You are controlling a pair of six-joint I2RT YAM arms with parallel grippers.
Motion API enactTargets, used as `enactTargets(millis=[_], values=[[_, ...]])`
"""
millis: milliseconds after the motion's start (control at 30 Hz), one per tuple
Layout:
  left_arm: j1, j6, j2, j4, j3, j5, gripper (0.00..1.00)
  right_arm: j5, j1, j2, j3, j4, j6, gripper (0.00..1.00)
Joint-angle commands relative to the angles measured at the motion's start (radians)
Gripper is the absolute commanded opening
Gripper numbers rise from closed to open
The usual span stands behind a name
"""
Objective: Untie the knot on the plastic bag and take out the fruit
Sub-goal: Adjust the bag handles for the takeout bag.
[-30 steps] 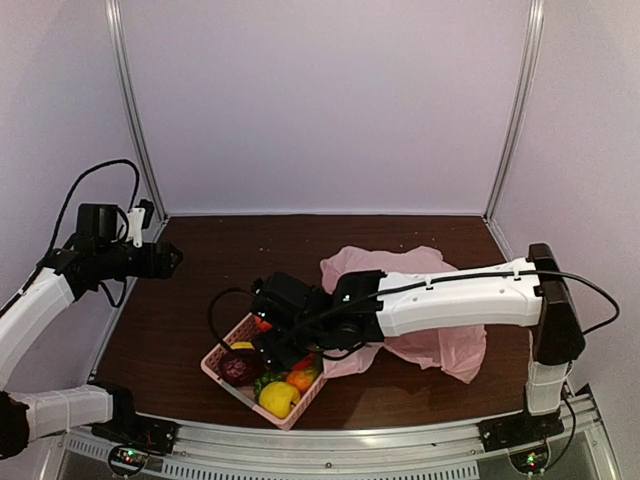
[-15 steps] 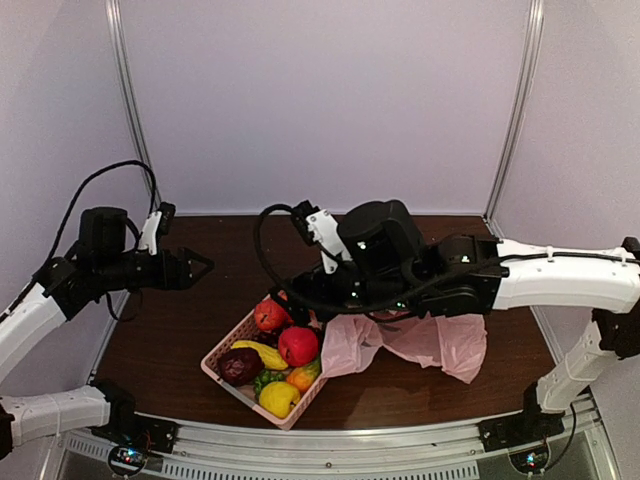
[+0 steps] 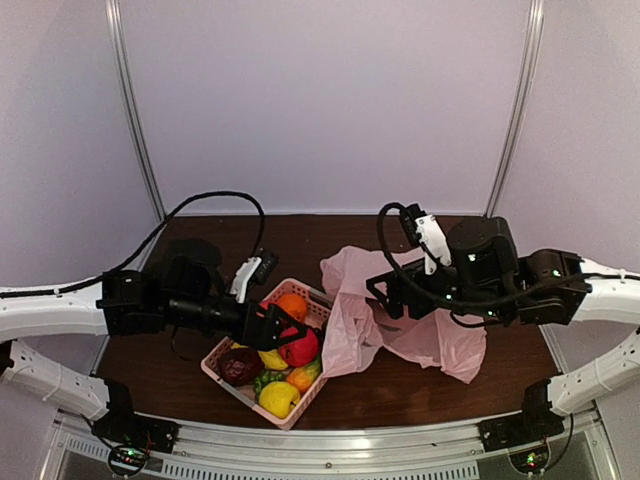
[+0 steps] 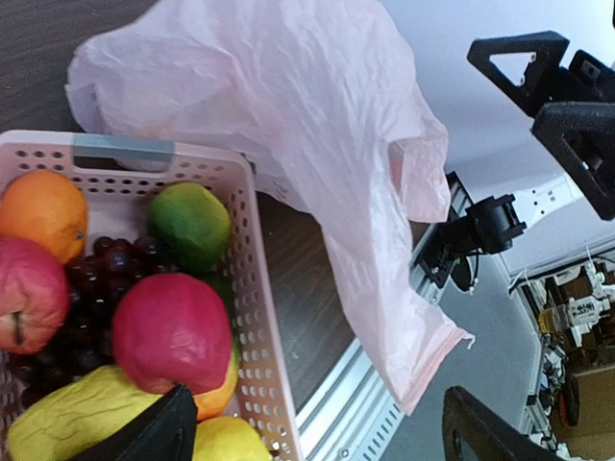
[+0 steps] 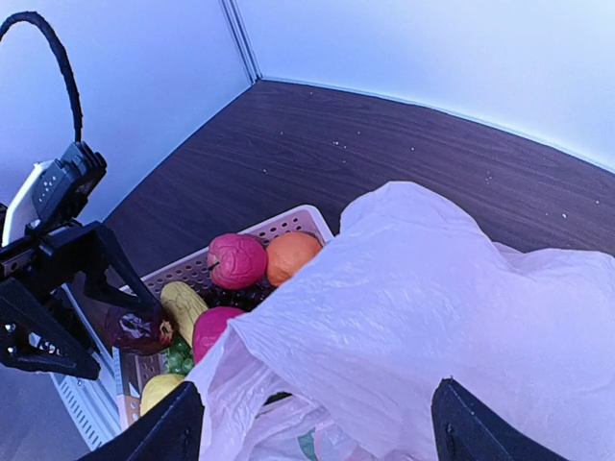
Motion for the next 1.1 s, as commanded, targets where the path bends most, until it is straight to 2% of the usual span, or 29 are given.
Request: enactTargets(millis=[0, 133, 300, 467, 533, 600, 700, 900, 1067], values=[[-0.074, -0.063, 0.116, 0.163, 0.088, 0.002, 0.9, 0.017, 0.002, -0.112, -0.104, -0.031, 0.046, 0.82], [-0.096, -0.1, 0.194, 0.258, 0.1, 0.052, 0.9, 0.001, 0.004, -0.189, -0.185, -0.01, 0.071, 0.8], [-0.103, -0.128, 0.269, 0.264, 0.111, 0.069, 0.91, -0.008, 0.005, -0.239, -0.225, -0.003, 0.075, 0.78], [-0.109, -0.138, 0.351, 0.287, 0.156, 0.087, 0.88, -0.092, 0.011, -0.257, -0.258, 0.073, 0.012, 0.76], [-0.111, -0.137, 0.376, 0.308, 0.17, 0.098, 0.79, -0.108, 0.015, -0.262, -0.273, 0.087, -0.002, 0.75], [-0.114, -0.149, 0.396, 0.328, 0.175, 0.106, 0.59, -0.112, 0.02, -0.266, -0.288, 0.09, -0.008, 0.73], [-0.114, -0.168, 0.403, 0.356, 0.172, 0.104, 0.34, -0.115, 0.034, -0.27, -0.305, 0.093, -0.011, 0.71], [-0.114, -0.143, 0.406, 0.322, 0.22, 0.075, 0.0, -0.092, 0.083, -0.224, -0.311, 0.06, -0.034, 0.59], [-0.114, -0.107, 0.408, 0.249, 0.272, 0.058, 0.0, -0.069, 0.115, -0.156, -0.303, 0.036, -0.057, 0.53]])
